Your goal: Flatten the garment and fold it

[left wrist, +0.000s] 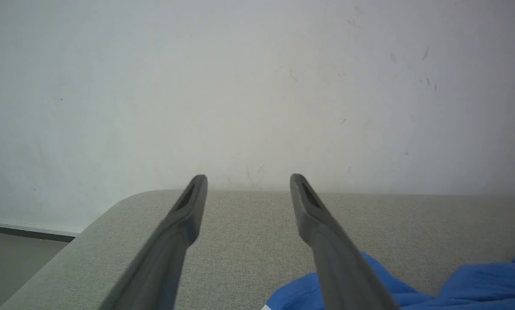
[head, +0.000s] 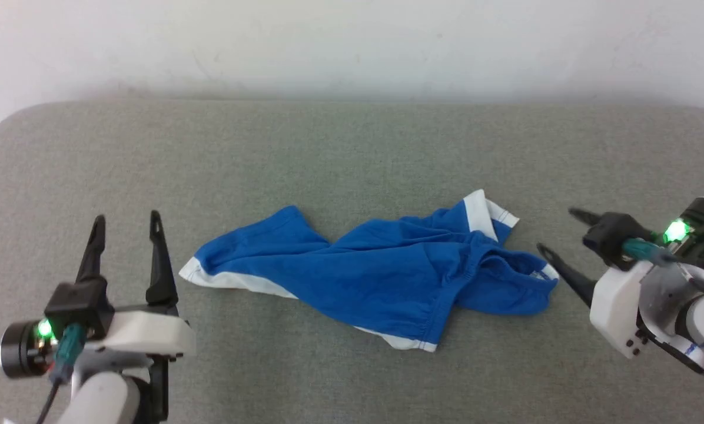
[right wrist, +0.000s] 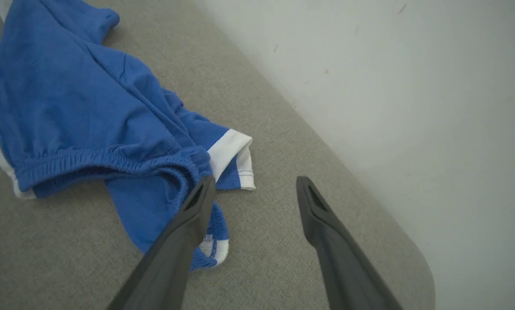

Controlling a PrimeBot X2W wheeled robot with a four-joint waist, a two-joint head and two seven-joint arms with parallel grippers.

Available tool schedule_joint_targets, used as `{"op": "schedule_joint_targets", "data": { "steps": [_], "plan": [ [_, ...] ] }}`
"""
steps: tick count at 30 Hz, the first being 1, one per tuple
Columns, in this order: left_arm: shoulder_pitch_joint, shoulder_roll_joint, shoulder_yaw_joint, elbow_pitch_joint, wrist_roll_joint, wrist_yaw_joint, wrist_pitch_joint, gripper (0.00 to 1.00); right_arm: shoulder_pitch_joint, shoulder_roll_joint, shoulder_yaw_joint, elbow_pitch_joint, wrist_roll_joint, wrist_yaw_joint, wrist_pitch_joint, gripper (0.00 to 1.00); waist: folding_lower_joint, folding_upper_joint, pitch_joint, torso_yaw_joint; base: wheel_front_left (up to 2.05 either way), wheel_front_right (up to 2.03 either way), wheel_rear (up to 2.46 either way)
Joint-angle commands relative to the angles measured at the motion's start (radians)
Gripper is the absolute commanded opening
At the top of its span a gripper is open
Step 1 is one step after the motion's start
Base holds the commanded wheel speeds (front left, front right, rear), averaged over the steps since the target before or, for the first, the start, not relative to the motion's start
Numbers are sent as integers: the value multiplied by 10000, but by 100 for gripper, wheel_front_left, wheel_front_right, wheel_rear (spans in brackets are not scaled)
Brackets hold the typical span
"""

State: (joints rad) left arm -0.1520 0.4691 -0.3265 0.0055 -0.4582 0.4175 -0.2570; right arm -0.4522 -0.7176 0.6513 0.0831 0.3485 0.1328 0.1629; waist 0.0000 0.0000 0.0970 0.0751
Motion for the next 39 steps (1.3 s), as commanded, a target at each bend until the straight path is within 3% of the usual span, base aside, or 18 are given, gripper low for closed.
{"op": "schedule_joint_targets", "data": {
  "steps": [1,5,9,17,21,22,23,30,39],
  "plan": [
    [263,-240,319,-202,345,19,-45,100,-461,-250,574,24,556,-21,590,100,0,0,157,166,0,0,0],
    [817,-1004,1185,-701,1286,-295,-46,100,-1818,-908,2371,172,2217,-21,2416,100,0,0,430,410,0,0,0],
    [874,-1672,1660,-872,1930,-832,-46,100,-3009,-968,3591,803,3232,-21,3364,100,0,0,885,675,0,0,0],
    [378,-2821,2456,-596,2673,-1966,-47,100,-3907,3,5584,3026,4385,-21,3430,100,0,0,1745,1044,0,0,0],
    [243,-3216,2846,-478,2968,-2383,-47,100,-3895,289,6080,3579,4695,-21,3104,100,0,0,1879,1094,0,0,0],
    [208,-3295,2949,-450,3031,-2486,-47,100,-4004,287,6121,3576,4741,-21,2803,7,0,0,1890,1100,0,0,0],
    [189,-3364,3045,-429,3100,-2581,-47,100,-4189,253,6142,3587,4774,-21,2465,0,0,0,1888,1096,0,0,0],
    [25,-3752,3435,-397,3498,-3126,-47,100,-6695,-32,5847,4466,3943,-21,-183,0,0,0,1961,1238,0,0,0],
    [-537,-4083,3314,-435,3641,-3463,-47,100,-7866,790,5716,7068,3848,-21,-422,0,0,0,2664,1734,0,0,0]
  ]
}}
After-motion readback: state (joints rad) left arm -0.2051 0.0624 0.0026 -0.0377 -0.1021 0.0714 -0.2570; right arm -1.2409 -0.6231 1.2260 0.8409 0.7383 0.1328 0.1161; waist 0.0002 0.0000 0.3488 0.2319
